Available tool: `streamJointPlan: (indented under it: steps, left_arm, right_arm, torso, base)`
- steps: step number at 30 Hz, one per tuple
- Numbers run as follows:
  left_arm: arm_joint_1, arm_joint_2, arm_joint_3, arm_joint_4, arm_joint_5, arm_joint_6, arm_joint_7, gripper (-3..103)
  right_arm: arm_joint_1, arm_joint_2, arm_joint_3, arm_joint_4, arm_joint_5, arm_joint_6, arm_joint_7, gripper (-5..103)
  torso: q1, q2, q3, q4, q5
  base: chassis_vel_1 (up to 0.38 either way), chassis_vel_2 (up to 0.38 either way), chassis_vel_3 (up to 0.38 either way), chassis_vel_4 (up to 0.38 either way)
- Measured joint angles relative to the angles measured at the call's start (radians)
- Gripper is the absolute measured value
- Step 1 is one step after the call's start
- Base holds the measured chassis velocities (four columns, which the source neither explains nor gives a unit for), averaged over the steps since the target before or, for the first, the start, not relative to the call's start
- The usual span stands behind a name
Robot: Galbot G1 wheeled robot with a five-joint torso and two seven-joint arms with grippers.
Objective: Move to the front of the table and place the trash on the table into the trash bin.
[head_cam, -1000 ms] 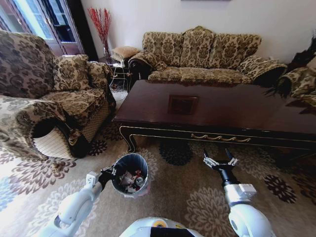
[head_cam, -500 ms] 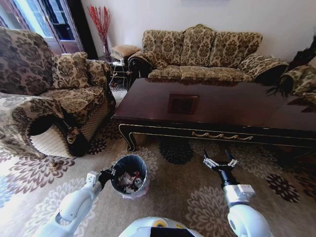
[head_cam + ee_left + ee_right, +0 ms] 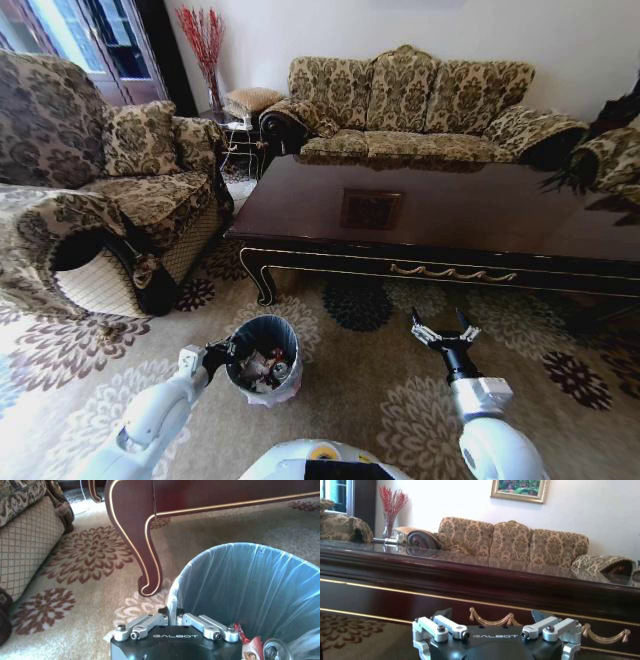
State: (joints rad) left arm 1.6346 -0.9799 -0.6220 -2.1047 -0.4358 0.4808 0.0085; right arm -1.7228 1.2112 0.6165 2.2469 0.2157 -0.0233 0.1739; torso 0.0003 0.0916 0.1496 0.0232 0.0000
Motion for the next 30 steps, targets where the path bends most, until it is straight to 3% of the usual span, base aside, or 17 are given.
streamJointPlan:
  steps: [9, 14, 25, 27, 29, 30]
  left_arm:
    - [0.009, -0.014, 0.003, 0.001, 0.011, 0.004, 0.009, 3]
    - [0.01, -0.023, 0.008, 0.017, 0.031, -0.026, 0.028, 2]
    - [0.005, -0.034, 0.02, 0.049, 0.042, -0.08, 0.042, 49]
    - [0.004, -0.035, 0.018, 0.049, 0.042, -0.083, 0.042, 49]
    - [0.003, -0.039, 0.011, 0.049, 0.041, -0.105, 0.038, 60]
    - [0.003, -0.041, 0.009, 0.049, 0.041, -0.115, 0.035, 60]
  right_arm:
    - [-0.002, -0.007, 0.003, 0.002, 0.0, -0.001, 0.0, 100]
    - [-0.004, -0.009, 0.006, 0.002, 0.001, -0.001, 0.0, 100]
    - [-0.01, -0.01, 0.013, 0.008, 0.002, 0.001, 0.0, 100]
    - [-0.01, -0.01, 0.013, 0.01, 0.002, 0.001, 0.0, 100]
    - [-0.011, -0.009, 0.013, 0.014, 0.001, 0.002, 0.0, 100]
    - [-0.011, -0.008, 0.013, 0.016, 0.001, 0.002, 0.0, 100]
  torso:
    - [0.0, 0.004, 0.003, 0.0, 0.0]
    - [0.0, 0.005, 0.004, 0.0001, -0.0001]
    - [0.0, 0.008, 0.006, 0.0, 0.0]
    - [0.0, 0.008, 0.006, 0.0, 0.0]
    - [0.0, 0.009, 0.007, 0.0, 0.0]
    - [0.0, 0.009, 0.007, 0.0, 0.0]
  base:
    - [0.0, 0.0, 0.0, 0.0]
    - [0.0, 0.0, 0.0, 0.0]
    - [0.0, 0.0, 0.0, 0.0]
    - [0.0, 0.0, 0.0, 0.0]
    - [0.0, 0.0, 0.0, 0.0]
    - [0.0, 0.0, 0.0, 0.0]
